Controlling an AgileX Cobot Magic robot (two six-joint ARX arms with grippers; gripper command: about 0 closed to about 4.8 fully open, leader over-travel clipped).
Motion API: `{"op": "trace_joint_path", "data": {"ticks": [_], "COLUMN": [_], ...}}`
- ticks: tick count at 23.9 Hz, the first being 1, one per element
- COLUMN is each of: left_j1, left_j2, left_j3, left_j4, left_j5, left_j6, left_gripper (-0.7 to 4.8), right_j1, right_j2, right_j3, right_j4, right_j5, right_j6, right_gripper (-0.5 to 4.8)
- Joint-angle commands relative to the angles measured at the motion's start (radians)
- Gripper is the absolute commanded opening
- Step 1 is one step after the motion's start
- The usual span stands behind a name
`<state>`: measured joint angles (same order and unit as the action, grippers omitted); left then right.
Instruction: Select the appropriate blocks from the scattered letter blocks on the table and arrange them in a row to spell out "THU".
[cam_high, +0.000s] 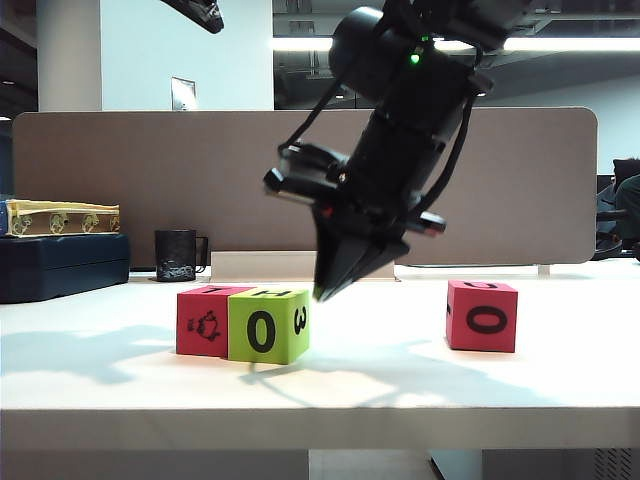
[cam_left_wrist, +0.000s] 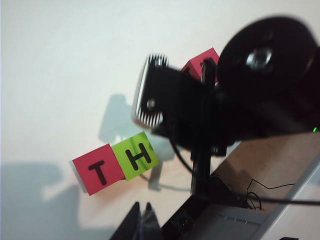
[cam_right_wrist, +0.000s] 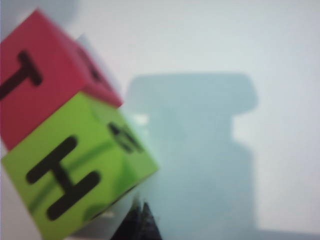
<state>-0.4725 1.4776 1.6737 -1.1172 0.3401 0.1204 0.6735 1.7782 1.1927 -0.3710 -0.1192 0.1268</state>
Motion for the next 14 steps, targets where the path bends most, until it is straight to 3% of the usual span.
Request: {"op": "trace_joint_path", "data": {"ticks": [1,10,14], "left_j1": [0.0,0.0,0.0], "left_j2": [-0.005,-0.005,-0.005], "left_j3": [0.004,0.004,0.004], "left_j4": [-0.014,-0.038,-0.025], "left_j5": [0.005,0.004,0.004], "left_j6": [0.026,0.031,0.029], "left_gripper": [-0.06,-0.06,-0.06], "right_j1": [-0.026,-0.191,-0.208], "right_j2": [-0.017,-0.022,-0.069], "right_j3": [0.053,0.084,0.099], "right_j4": [-0.032,-0.17,-0.233], "right_j5": [0.042,0.073,0.076], "right_j6": [-0.027,-0.027,-0.03], "right_gripper": [-0.02,-0.02,-0.02]}}
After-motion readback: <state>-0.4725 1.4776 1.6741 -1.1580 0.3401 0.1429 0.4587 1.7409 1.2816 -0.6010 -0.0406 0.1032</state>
